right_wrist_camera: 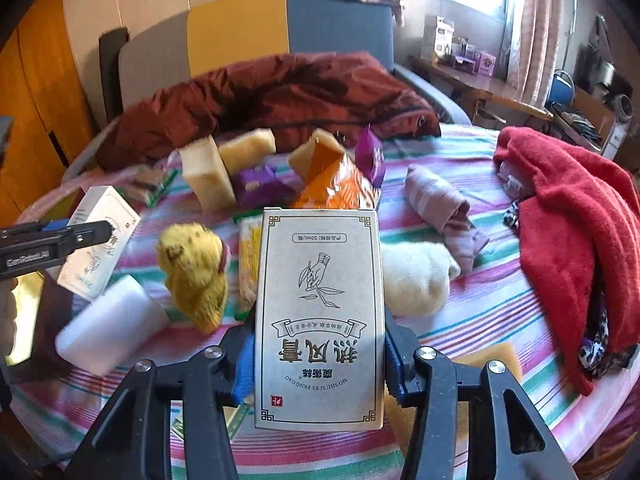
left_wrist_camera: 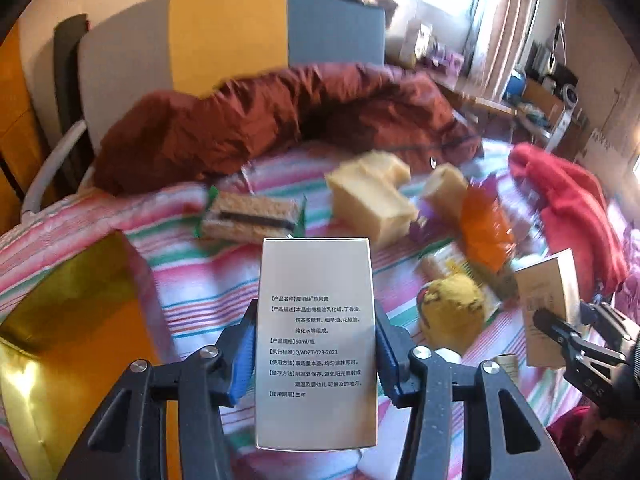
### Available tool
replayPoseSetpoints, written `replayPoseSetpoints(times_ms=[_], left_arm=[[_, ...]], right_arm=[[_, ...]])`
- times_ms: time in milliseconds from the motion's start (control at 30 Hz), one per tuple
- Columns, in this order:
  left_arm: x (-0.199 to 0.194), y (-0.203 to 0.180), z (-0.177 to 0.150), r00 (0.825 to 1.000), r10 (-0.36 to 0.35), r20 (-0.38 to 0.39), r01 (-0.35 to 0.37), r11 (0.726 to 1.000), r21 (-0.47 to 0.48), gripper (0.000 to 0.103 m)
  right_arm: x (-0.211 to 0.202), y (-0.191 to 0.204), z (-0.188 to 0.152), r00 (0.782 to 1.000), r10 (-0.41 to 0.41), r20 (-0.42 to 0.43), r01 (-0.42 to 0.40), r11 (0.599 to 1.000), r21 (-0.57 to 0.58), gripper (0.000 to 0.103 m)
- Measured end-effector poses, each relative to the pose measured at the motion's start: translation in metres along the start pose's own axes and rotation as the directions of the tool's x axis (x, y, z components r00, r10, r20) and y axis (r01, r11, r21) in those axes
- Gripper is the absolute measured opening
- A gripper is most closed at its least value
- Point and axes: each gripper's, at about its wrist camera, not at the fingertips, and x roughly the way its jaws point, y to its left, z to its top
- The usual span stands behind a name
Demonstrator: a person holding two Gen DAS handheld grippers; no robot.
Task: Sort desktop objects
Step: 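Carry both white boxes onto the gold tray and open both tools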
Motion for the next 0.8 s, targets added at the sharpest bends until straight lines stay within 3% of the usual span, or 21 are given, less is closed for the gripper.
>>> replayPoseSetpoints(times_ms=[200,367,600,800], left_arm=[[-0.057,0.039,-0.016,0.996,0.038,0.078,-0.033,0.997,-0.072,0.051],[-0.089,0.100,-0.040,0.988,0.119,0.095,-0.100,0.979,-0.177,0.051],[-0.103,0.187,-0.078,0.961,0.273,0.045,-0.246,0.918,-0.310,0.051],[-0.096,0.245,-0.100,0.928,0.372,-0.007,-0.347,0.857,-0.381,0.052]], right_arm=[[-0.023,0.007,0.008,0.996,0.064,0.062,-0.066,0.997,0.031,0.051],[-0.048,0.055,0.020,0.979,0.182,0.090,-0.179,0.983,-0.042,0.051],[-0.060,0.160,0.037,0.912,0.409,0.028,-0.397,0.898,-0.192,0.051],[-0.031,0.262,0.041,0.863,0.487,-0.135,-0.505,0.816,-0.283,0.051]])
